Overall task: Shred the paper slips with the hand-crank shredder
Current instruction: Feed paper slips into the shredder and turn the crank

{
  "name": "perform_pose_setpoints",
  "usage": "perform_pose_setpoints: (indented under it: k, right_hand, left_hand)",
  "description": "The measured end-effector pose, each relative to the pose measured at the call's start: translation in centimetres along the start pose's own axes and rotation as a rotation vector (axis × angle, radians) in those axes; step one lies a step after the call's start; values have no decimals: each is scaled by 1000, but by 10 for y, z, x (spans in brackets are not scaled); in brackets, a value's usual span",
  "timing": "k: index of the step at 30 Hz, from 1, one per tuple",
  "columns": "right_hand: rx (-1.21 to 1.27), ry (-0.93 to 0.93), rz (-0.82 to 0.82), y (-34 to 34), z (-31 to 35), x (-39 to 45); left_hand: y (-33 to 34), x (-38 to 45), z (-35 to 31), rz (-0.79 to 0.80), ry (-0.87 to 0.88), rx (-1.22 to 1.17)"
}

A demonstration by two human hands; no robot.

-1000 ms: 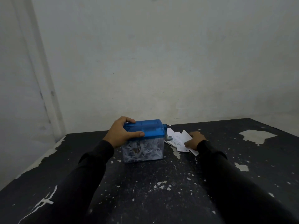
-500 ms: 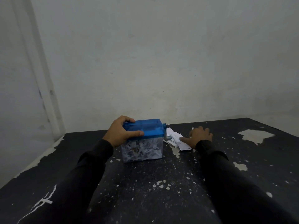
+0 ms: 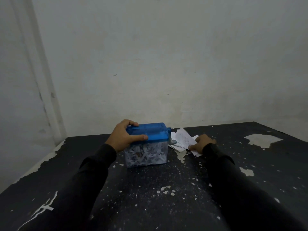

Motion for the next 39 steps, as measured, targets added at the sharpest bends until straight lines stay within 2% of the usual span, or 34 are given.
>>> perform_pose_setpoints:
  k: [5,14,18,21,24,26,29,32,35,39]
  right_hand:
    - [306,-102,-39,-25,12,-34]
    - [591,-550,-107,-61,63,-77]
    - [730,-673,65,-72,97,-92]
    - [614,-732,207,-79,128,-96]
    - [432,-797,231,-84,158,-98]
    - [403,-824,201,-88,175,-102]
    - [502,-829,135,-87,195,-105]
    - [663,-773,125,-72,205,-106]
    - [766,-673,231,-46,208,-109]
    - [722,-688,188,-20,210,-109]
  left_hand:
    - [-1,-1,0,11,3,-20]
    - [-9,6,-7,133,-25,94]
    - [-17,15,-18,115,-34,141]
    - [-20,25,-34,47,26,158]
    - [-26,33,-52,80,48,157]
    - [-29,36,-54,135,52,210]
    - [-31,36,-50,147,55,253]
    - [-31,33,-39,53,1,92]
    - [-29,30,-28,-63,-42,-30]
    - [-27,26,-17,-116,-77,-131]
Point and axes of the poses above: each hand's wrist, its own x-axis towards the middle knuckle, its own y-axis out of the palm, z = x × y, the point moved 2 cm from there along x, towards the middle knuckle, and after that the axes turned 7 degrees about x, right-handed, at the moved point
